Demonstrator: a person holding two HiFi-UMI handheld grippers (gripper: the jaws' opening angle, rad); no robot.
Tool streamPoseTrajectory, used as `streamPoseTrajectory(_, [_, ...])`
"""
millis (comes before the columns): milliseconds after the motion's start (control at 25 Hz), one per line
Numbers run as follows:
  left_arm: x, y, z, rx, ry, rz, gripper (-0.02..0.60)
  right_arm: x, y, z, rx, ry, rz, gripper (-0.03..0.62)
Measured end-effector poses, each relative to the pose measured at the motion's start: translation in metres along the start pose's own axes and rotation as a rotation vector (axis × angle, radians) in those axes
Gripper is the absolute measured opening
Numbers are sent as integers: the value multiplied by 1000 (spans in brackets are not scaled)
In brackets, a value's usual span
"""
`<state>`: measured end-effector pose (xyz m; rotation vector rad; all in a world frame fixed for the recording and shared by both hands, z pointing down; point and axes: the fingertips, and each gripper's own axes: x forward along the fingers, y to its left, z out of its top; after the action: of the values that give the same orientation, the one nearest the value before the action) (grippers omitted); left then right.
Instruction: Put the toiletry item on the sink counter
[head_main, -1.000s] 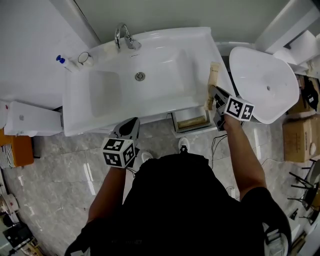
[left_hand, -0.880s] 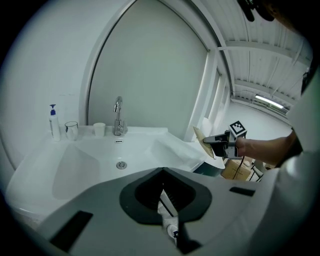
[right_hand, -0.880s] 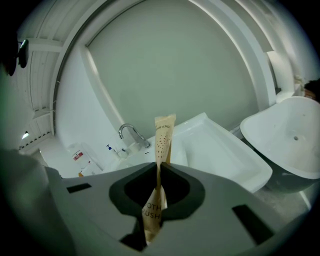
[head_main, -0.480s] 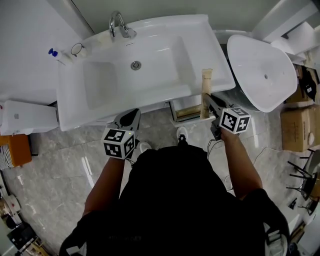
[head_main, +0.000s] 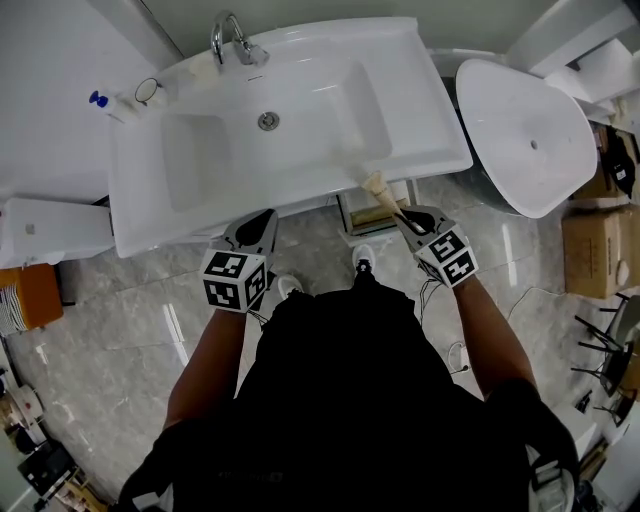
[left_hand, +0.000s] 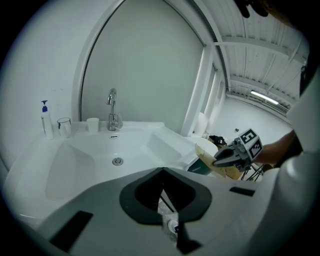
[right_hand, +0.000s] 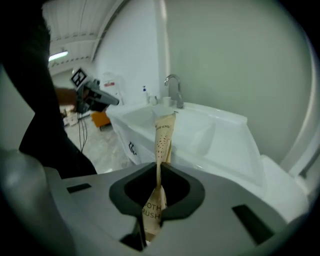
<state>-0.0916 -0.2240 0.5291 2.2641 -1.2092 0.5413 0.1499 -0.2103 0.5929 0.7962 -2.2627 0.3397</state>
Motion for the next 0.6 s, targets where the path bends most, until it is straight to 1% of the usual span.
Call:
streamPoseTrajectory(120, [1, -1, 0, -6, -1, 13, -3, 13, 9, -25, -239, 136, 28, 21])
streamPoseTrajectory(280, [0, -4, 0, -16, -6, 36, -4, 36, 11, -63, -486, 275, 75, 21])
streamPoseTrajectory(360, [-2, -5, 0, -22, -10, 51, -3, 49, 8, -78, -579, 323, 100, 21])
streamPoseTrajectory(600, [-12, 0, -1, -48, -19, 115, -3, 89, -16, -114, -810, 450, 144, 21])
